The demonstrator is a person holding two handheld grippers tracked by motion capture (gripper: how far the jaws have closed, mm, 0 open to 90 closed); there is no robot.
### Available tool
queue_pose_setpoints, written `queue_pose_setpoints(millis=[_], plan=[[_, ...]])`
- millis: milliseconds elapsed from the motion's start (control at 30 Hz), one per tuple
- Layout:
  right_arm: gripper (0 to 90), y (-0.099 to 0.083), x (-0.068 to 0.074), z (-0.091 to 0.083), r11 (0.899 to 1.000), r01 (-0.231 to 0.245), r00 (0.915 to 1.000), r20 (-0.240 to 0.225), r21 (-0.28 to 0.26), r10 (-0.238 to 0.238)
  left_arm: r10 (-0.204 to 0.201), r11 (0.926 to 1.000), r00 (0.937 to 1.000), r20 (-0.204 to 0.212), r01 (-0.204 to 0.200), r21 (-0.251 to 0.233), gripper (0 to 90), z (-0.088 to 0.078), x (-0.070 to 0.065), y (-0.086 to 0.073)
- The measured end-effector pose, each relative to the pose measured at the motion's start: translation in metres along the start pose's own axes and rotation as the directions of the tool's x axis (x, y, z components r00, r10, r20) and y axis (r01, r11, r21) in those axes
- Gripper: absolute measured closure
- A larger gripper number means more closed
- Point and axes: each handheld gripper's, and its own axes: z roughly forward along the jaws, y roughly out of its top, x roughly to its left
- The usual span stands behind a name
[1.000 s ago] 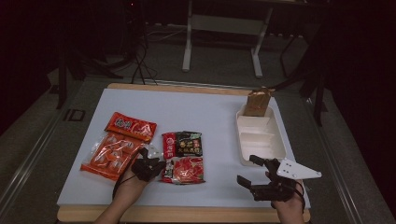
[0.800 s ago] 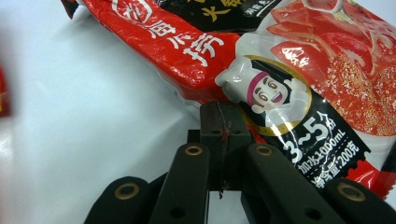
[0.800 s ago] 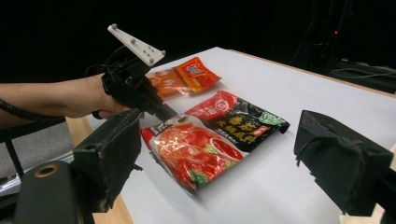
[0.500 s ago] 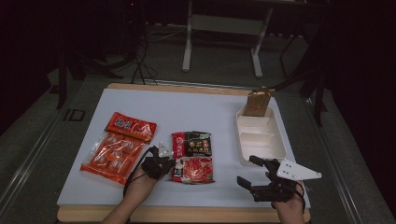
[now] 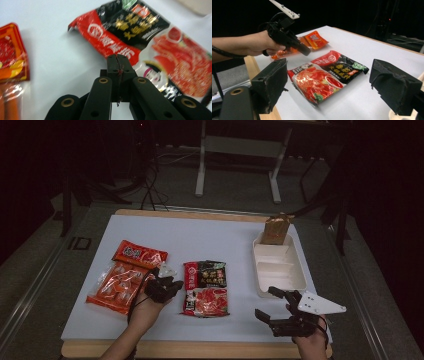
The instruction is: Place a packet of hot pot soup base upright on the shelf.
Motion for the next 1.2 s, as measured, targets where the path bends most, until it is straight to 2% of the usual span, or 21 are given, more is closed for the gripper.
queue_pose_setpoints(millis=[100, 133, 233, 267, 467, 533, 567, 733, 833, 900, 967, 1000, 1133, 1200], plan=[[14.8, 0.000, -0.001, 0.000, 1.000, -0.002, 1.0000, -0.010, -0.009, 0.002, -0.001, 0.9997, 0.9998, 0.019, 0.001, -0.023, 87.3, 0.000, 0.001, 0.005], [14.8, 0.000, -0.001, 0.001, 1.000, -0.001, 1.0000, -0.009, -0.010, 0.001, -0.007, 0.9995, 0.9999, 0.012, 0.007, -0.029, 82.7, 0.001, 0.001, 0.007], [14.8, -0.001, -0.001, 0.001, 1.000, 0.000, 1.0000, -0.008, -0.007, 0.000, -0.013, 0.9992, 0.9999, 0.006, 0.013, -0.039, 79.5, 0.002, 0.002, 0.012], [14.8, -0.001, -0.001, 0.001, 1.000, 0.000, 1.0000, -0.007, -0.003, -0.001, -0.019, 0.9989, 0.9998, -0.001, 0.019, -0.042, 72.9, 0.004, 0.003, 0.013], [14.8, -0.002, -0.001, 0.002, 1.000, 0.008, 1.0000, -0.001, 0.006, -0.008, -0.022, 0.9978, 0.9995, -0.020, 0.021, -0.062, 69.3, 0.011, 0.010, 0.024], [14.7, -0.002, -0.001, 0.002, 1.000, 0.010, 1.0000, -0.001, 0.008, -0.010, -0.033, 0.9978, 0.9993, -0.019, 0.032, -0.059, 69.2, 0.015, 0.014, 0.027], [14.7, -0.002, -0.001, 0.002, 1.000, 0.009, 1.0000, -0.003, 0.009, -0.009, -0.030, 0.9982, 0.9990, -0.032, 0.029, -0.053, 69.2, 0.017, 0.016, 0.028], [14.8, -0.003, -0.001, 0.003, 1.000, 0.012, 0.9999, -0.004, 0.013, -0.011, -0.052, 0.9977, 0.9973, -0.051, 0.050, -0.046, 61.8, 0.030, 0.026, 0.033], [14.8, -0.004, -0.002, 0.004, 1.000, 0.007, 0.9999, -0.010, 0.018, -0.007, -0.072, 0.9965, 0.9968, -0.034, 0.071, -0.043, 54.7, 0.039, 0.034, 0.036], [14.8, -0.005, -0.001, 0.005, 1.000, 0.008, 0.9999, -0.011, 0.023, -0.008, -0.069, 0.9972, 0.9972, -0.031, 0.068, -0.032, 46.8, 0.045, 0.037, 0.037], [14.8, -0.005, -0.001, 0.005, 1.000, 0.012, 0.9998, -0.016, 0.023, -0.012, -0.062, 0.9978, 0.9973, -0.040, 0.061, -0.028, 45.7, 0.050, 0.039, 0.037], [14.7, -0.005, 0.000, 0.005, 1.000, 0.013, 0.9998, -0.018, 0.023, -0.013, -0.071, 0.9973, 0.9968, -0.037, 0.070, -0.024, 41.8, 0.053, 0.041, 0.037], [14.8, -0.006, -0.001, 0.006, 1.000, 0.009, 0.9998, -0.020, 0.025, -0.009, -0.074, 0.9972, 0.9967, -0.031, 0.074, -0.015, 42.7, 0.063, 0.047, 0.039], [14.8, -0.006, -0.002, 0.006, 1.000, 0.006, 0.9997, -0.023, 0.026, -0.005, -0.057, 0.9984, 0.9976, -0.039, 0.057, -0.003, 44.1, 0.068, 0.049, 0.041]])
